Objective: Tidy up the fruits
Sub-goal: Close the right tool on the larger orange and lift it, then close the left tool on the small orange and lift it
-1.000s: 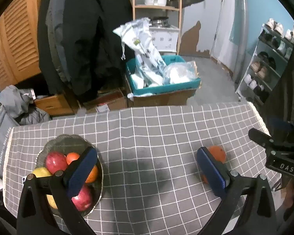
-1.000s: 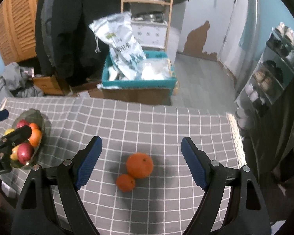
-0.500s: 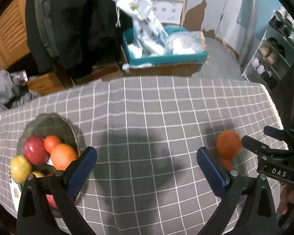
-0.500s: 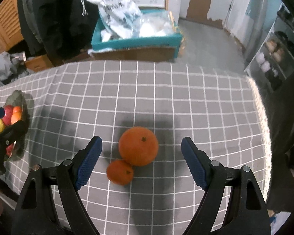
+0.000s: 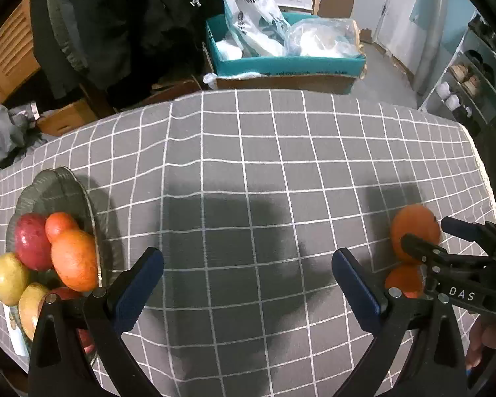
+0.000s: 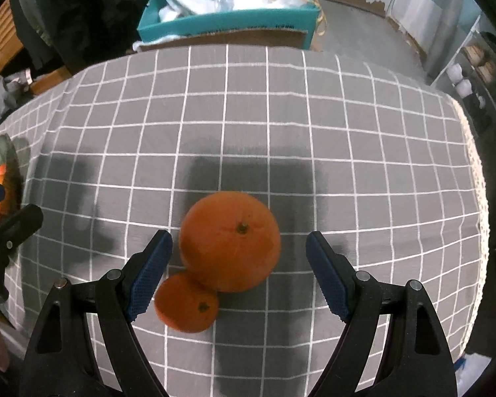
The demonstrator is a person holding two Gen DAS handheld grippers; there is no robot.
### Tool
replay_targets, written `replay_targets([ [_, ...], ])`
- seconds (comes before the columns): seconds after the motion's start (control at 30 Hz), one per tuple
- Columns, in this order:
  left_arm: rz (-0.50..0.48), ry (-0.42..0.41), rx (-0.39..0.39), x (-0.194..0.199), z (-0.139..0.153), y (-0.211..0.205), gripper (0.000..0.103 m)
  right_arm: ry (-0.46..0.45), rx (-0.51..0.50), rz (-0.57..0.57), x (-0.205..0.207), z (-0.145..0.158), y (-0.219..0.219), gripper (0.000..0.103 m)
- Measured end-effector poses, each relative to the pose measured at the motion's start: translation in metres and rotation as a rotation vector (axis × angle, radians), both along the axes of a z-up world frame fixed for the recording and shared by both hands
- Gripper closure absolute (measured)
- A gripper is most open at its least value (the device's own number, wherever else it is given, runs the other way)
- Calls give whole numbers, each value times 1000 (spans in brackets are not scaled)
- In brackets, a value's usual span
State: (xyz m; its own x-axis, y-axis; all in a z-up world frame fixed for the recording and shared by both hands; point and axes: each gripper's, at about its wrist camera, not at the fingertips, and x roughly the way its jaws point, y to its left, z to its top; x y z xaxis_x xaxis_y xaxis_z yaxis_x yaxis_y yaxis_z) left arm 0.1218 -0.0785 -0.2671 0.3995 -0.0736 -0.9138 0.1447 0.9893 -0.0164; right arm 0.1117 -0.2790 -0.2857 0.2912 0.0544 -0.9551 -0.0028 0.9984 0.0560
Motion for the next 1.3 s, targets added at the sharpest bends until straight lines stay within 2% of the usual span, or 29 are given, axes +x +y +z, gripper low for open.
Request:
replay_targets([
  [0.33, -11, 22, 2, 1, -11, -7, 1, 49, 42, -12, 7, -20, 1, 21],
  [0.37, -12, 24, 2, 1, -11, -7, 1, 55, 49, -12, 7, -22, 1, 23],
  [0.43, -14, 26, -1, 0, -11, -8, 1, 58, 82, -8, 7, -23, 1, 34],
  [0.47, -16, 26, -1, 0, -11, -9, 1, 56, 84, -10, 6, -23, 1, 34],
  [0.67, -27, 19, -20, -2, -5, -14, 1, 12, 59, -21, 3, -13, 2, 35],
  [0.9, -51, 32, -72, -7, 0, -28, 1, -63, 5, -70, -11, 12, -20, 36],
  [1.1, -99, 40, -93, -17, 0, -52, 1, -80, -31, -99, -33, 21, -44, 36],
  [1.3, -152, 47, -86, -29, -3, -77, 1, -72, -50, -135, -51, 16, -64, 36],
])
